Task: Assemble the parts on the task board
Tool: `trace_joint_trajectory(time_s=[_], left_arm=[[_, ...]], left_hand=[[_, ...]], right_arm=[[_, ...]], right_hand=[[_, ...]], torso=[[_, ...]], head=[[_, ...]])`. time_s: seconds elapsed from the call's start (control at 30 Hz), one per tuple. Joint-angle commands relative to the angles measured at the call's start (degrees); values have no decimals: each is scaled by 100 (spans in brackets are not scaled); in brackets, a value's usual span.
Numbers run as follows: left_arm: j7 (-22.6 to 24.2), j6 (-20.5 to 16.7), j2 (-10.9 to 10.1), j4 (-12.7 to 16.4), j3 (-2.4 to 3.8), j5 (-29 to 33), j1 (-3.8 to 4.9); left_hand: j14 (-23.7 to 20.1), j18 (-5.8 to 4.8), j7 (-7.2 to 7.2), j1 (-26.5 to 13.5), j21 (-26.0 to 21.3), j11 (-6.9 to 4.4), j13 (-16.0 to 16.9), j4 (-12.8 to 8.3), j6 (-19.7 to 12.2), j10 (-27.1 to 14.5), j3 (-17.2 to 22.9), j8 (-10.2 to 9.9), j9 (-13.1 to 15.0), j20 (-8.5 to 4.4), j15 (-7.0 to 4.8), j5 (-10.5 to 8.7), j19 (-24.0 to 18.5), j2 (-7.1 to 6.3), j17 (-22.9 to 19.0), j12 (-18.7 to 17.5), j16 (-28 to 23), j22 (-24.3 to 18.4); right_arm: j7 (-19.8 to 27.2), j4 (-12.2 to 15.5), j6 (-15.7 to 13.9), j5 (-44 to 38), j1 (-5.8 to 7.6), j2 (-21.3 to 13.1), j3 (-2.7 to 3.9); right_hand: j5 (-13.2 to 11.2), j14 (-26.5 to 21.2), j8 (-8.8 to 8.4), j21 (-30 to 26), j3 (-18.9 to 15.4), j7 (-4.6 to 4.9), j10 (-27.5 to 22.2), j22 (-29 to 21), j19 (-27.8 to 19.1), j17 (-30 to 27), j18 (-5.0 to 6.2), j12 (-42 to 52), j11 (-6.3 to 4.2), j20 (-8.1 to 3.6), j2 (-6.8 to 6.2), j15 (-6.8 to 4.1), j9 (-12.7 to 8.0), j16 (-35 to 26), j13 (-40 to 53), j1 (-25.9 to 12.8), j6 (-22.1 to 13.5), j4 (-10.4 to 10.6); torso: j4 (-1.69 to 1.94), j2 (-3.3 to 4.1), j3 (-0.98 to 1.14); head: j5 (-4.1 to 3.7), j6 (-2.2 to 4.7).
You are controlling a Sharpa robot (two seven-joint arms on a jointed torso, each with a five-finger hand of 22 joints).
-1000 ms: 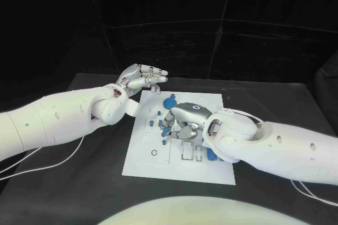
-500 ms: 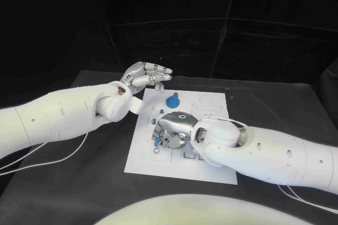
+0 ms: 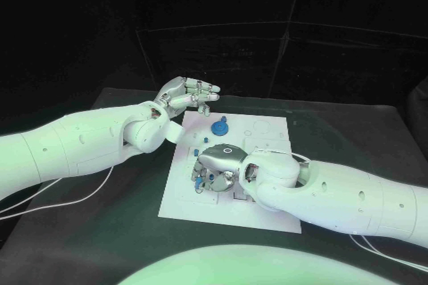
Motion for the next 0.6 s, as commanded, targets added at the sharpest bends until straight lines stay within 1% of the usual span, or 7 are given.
trace_joint_trajectory(time_s=[0.03,0.23,0.37,0.6], left_arm=[[31,59,8,3,5,28,10],[25,64,10,3,5,28,10],[23,68,12,4,5,28,10],[19,70,12,5,5,28,10]], left_hand=[[-32,74,-7,12,-18,1,-6,-2,-39,-30,-16,27,-5,18,7,-9,-29,48,-6,28,-29,-7],[-32,74,-7,12,-18,1,-6,-2,-39,-30,-16,27,-5,18,7,-9,-29,48,-6,28,-29,-7],[-32,74,-7,12,-18,1,-6,-2,-39,-30,-16,27,-5,18,7,-9,-29,48,-6,28,-29,-7],[-32,74,-7,12,-18,1,-6,-2,-39,-30,-16,27,-5,18,7,-9,-29,48,-6,28,-29,-7]], right_arm=[[77,-7,169,-71,3,7,-11],[63,-29,261,-100,0,35,-28],[36,-36,300,-148,0,49,-64],[0,-56,325,-213,-1,71,-93]], right_hand=[[25,122,32,6,41,15,41,-5,-10,-8,-22,-28,14,14,-17,-17,4,-10,-1,-8,39,1],[29,121,30,6,44,17,42,-4,-12,-8,-22,-32,15,15,-22,-16,4,-10,0,-5,38,-6],[29,121,30,6,44,17,42,-4,-12,-8,-22,-32,15,15,-22,-16,4,-10,0,-5,38,-6],[29,121,30,6,44,17,42,-5,-12,-9,-22,-33,15,15,-23,-16,4,-11,0,-5,38,-7]], torso=[[-1,3,-1],[3,3,-2],[5,3,-4],[-1,5,-1]], head=[[8,-10],[13,-17],[16,-27],[21,-31]])
